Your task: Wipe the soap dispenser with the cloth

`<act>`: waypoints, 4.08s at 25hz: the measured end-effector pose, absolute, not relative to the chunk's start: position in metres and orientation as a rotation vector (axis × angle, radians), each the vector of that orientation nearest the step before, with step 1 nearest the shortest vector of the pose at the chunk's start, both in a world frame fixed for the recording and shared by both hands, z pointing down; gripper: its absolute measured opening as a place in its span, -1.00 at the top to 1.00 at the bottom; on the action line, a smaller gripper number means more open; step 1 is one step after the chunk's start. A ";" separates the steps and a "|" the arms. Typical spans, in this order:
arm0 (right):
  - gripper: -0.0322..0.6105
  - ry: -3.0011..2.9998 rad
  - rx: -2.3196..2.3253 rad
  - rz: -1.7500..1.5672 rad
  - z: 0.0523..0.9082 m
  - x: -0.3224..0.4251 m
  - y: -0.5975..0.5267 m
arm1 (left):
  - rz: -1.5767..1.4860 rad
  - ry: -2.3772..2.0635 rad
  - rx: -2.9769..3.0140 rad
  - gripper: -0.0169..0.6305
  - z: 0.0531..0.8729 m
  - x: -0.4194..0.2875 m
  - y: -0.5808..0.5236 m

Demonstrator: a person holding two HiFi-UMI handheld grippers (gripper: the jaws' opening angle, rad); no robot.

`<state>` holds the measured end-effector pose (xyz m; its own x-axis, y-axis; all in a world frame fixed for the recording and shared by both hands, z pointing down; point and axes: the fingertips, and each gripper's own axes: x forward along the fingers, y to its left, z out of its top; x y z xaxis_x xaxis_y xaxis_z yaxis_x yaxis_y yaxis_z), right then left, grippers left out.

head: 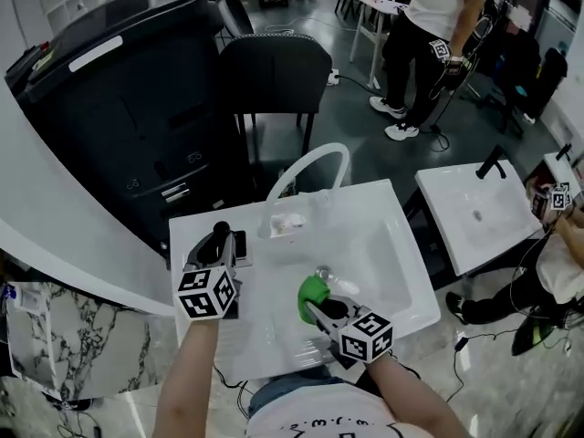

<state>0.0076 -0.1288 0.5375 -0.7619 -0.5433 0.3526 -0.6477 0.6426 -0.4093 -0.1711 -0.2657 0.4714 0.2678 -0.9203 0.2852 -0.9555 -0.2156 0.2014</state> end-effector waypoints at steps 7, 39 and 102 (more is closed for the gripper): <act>0.75 -2.602 1.025 0.821 0.552 0.011 -0.133 | 0.331 -1.832 2.142 0.65 0.510 -0.191 -0.311; 0.75 -2.667 1.029 0.703 0.520 0.004 -0.150 | 0.507 -1.977 2.222 0.15 0.490 -0.202 -0.252; 0.76 -2.791 1.272 -0.181 0.327 -0.001 -0.116 | 0.031 -2.234 2.473 0.89 0.321 -0.192 -0.094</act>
<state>-0.0007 -0.1163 0.3269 -0.6553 -0.7553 0.0142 -0.7471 0.6508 0.1352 -0.1918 -0.0939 0.3214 0.1094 -0.9875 -0.1138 -0.9839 -0.0913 -0.1538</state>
